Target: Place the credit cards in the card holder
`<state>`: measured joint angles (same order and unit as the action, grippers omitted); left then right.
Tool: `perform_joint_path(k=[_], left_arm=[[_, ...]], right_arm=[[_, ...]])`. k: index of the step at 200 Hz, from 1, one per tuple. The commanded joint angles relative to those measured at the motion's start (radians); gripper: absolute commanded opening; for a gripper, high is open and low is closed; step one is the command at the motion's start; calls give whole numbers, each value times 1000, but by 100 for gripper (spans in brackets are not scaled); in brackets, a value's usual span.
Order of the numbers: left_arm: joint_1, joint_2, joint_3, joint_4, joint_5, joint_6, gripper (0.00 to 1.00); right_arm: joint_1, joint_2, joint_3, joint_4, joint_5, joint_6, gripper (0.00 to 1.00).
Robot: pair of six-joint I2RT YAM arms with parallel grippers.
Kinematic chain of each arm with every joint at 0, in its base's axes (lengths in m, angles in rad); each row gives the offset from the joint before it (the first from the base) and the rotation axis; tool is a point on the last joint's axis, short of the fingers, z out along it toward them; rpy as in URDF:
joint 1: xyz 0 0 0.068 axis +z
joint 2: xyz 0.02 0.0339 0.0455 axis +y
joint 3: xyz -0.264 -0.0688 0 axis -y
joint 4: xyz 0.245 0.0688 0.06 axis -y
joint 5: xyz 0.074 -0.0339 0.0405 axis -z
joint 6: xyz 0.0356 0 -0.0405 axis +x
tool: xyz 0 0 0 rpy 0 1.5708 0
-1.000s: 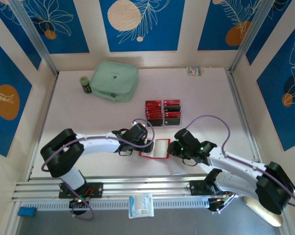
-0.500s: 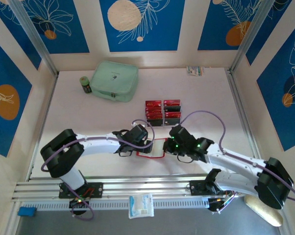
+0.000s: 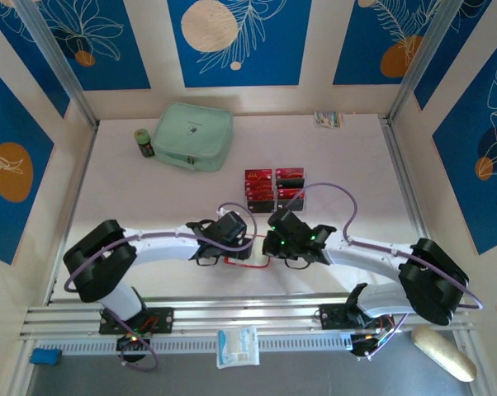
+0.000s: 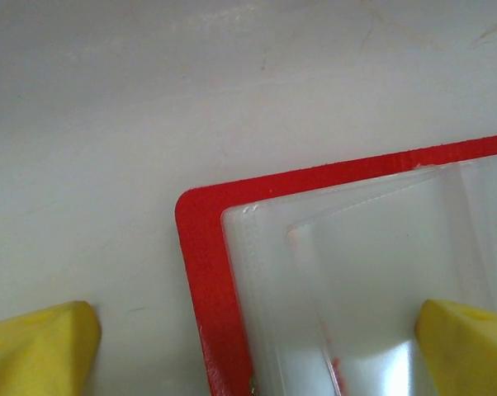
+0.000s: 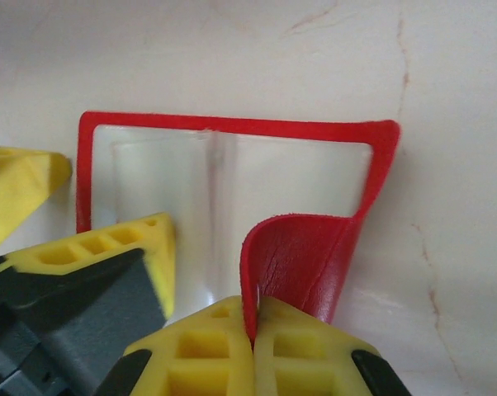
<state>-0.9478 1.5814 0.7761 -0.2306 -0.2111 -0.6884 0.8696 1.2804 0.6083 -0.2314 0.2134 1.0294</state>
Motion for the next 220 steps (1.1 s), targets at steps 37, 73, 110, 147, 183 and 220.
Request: perform_joint_path(k=[37,73,110,147,183,220], left_arm=[[-4,-61,-26,-129,7,-25,100],[-5,-111,-4,-122,26,-25,100],[-5,-134,14,-123,31,-25,100],[-5,-148,4,-126,15,-34,100],[-4,-193,-20,-124,-6,-39,100],[4,-234,-44,-128,-25,-41,100]], right_arm=[[-83,-235,-108,-107,12,6,28],[-98,-365,-101,-172,5,0,28],[-71,-361,-75,-123,-34,-3,18],[-20,-255,-42,-30,-50,-21,9],[19,-128,-6,42,-57,-41,26],[35,-27,32,66,-57,-60,38]])
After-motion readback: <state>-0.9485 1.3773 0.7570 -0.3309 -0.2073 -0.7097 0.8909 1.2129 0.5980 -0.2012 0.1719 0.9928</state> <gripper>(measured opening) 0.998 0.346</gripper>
